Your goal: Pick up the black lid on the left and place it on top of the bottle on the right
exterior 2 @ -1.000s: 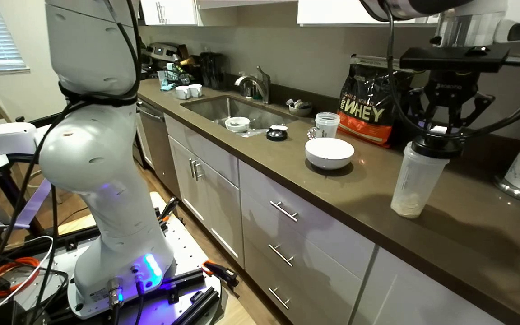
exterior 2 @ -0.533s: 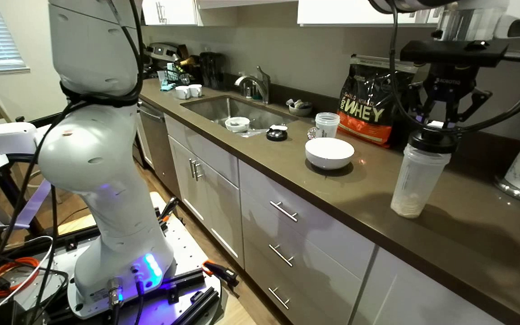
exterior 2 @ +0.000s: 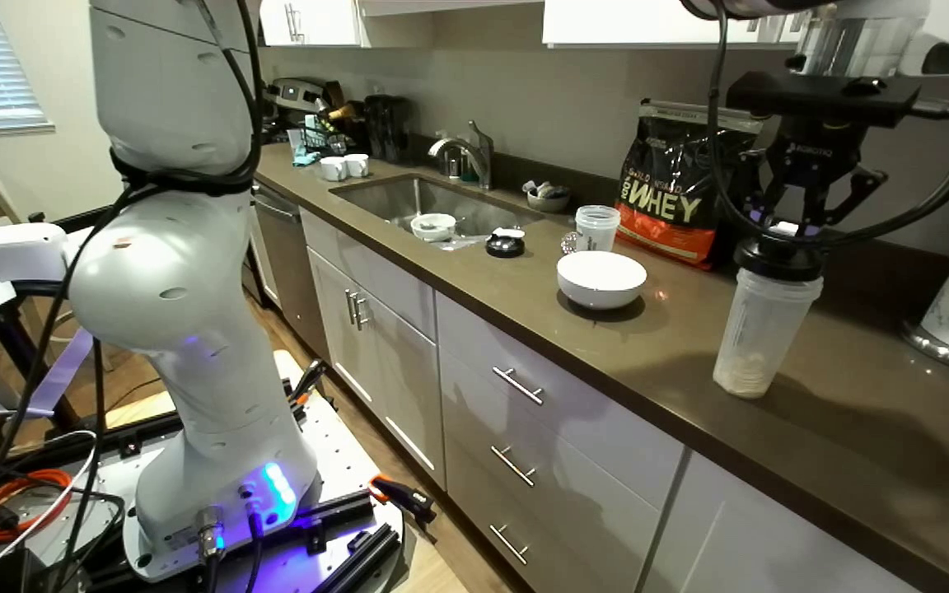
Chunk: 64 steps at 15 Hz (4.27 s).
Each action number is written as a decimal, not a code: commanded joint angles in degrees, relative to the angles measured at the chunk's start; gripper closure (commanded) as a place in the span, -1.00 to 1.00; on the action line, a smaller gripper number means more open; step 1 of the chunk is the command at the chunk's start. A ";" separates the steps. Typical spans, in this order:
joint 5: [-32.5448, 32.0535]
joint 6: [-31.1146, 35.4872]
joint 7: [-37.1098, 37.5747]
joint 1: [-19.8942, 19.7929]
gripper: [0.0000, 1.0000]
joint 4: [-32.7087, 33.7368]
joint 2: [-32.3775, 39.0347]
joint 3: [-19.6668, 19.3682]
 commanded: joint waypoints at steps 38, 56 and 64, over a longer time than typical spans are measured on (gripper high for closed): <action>0.93 -0.69 1.86 -1.71 0.73 2.52 2.68 0.99; 0.72 -0.94 1.88 -1.80 0.73 3.34 4.36 1.41; 0.08 -2.03 2.38 -1.76 -0.37 4.01 3.94 1.21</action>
